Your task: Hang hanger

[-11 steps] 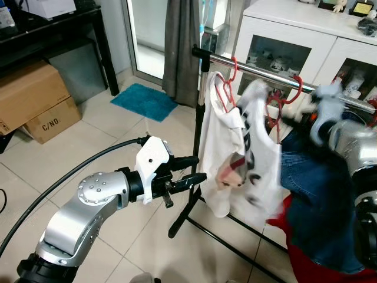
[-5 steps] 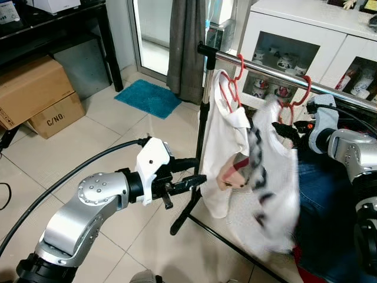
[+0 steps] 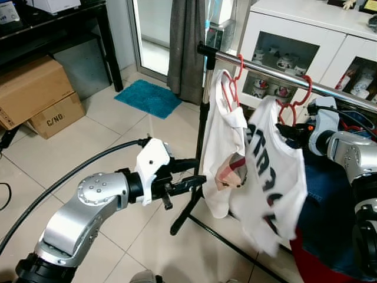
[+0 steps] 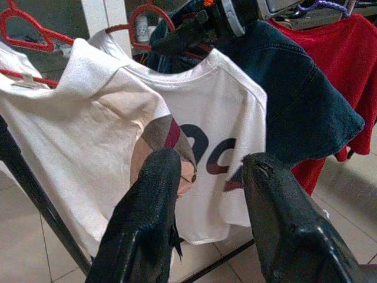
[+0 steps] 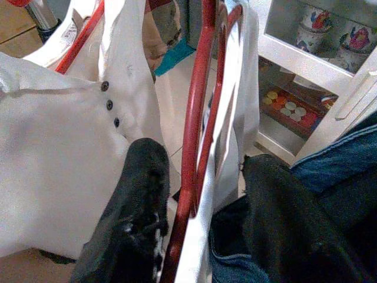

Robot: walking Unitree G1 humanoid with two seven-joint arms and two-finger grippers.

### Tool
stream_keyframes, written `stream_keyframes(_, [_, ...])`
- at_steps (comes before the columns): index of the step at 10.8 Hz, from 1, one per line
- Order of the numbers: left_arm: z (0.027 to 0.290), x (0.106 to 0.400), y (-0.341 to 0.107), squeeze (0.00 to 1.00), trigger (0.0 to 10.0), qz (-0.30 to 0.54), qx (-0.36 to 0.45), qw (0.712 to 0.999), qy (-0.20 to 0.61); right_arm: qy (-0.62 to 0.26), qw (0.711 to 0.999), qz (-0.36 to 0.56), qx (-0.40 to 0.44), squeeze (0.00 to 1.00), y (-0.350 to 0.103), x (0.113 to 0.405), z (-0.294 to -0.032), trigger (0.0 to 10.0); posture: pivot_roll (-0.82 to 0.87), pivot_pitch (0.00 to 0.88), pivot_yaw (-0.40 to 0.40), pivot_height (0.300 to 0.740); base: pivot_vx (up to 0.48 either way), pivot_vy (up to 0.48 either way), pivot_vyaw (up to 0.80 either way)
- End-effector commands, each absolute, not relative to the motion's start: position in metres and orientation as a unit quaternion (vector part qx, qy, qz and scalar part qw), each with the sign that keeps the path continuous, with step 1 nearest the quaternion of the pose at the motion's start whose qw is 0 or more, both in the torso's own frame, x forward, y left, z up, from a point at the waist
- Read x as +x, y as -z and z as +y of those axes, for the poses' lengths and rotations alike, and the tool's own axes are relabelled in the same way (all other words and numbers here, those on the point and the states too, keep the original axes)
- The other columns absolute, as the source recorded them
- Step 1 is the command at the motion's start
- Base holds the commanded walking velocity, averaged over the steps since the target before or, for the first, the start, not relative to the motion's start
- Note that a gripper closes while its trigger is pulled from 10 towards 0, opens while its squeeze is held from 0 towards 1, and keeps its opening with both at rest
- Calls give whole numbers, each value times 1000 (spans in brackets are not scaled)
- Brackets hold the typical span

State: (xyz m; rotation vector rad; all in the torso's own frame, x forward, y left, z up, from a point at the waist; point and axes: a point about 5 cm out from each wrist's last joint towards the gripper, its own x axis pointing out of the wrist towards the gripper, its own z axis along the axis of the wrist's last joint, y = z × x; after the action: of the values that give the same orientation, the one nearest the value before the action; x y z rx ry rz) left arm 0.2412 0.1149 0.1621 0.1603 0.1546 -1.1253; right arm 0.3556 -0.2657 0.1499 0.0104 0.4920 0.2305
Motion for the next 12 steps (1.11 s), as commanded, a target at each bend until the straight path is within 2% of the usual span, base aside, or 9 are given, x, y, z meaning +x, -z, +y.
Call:
stream_keyframes(1, [112,239,-165,0,10000,69,84,834,541,-111,965,239,3,0,-153,356,-267,0,67,27,-18,740,0,0,0])
stream_keyframes(12, [113,239,-164,0,10000,70,91,833,541,-131,967,219,6,0,-156,351,-257,0,66,26,-12,740,0,0,0])
